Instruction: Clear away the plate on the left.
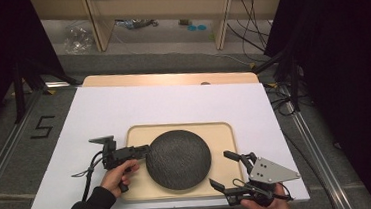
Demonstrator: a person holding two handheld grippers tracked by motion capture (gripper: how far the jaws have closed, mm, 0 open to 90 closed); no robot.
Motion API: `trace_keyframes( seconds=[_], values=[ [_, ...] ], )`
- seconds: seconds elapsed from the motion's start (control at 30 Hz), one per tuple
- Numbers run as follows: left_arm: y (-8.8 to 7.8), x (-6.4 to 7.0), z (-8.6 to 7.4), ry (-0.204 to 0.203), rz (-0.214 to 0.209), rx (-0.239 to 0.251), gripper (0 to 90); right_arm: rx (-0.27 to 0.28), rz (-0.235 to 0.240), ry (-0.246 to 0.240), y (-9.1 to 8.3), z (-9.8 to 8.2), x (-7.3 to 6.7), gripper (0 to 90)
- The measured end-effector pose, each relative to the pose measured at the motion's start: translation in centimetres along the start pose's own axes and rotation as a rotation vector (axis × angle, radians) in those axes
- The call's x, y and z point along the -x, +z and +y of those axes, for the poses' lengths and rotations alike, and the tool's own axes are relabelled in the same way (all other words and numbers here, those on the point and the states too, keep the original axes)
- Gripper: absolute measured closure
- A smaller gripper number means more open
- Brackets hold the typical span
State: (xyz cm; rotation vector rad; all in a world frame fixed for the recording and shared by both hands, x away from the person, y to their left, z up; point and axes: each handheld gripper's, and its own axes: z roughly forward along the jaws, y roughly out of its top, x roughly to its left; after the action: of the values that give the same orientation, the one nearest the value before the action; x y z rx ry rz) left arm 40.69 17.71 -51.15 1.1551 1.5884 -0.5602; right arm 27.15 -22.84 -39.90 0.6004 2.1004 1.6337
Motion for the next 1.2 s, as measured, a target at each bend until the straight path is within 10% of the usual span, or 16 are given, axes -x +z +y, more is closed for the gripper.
trace_keyframes(
  seconds=[1.2],
  values=[
    [-5.1, 1.7, 1.8, 0.118, 0.004, 0.092, 27.0, -0.002, -0.007, 0.003, 0.0, 0.0, 0.0, 15.9]
  ],
)
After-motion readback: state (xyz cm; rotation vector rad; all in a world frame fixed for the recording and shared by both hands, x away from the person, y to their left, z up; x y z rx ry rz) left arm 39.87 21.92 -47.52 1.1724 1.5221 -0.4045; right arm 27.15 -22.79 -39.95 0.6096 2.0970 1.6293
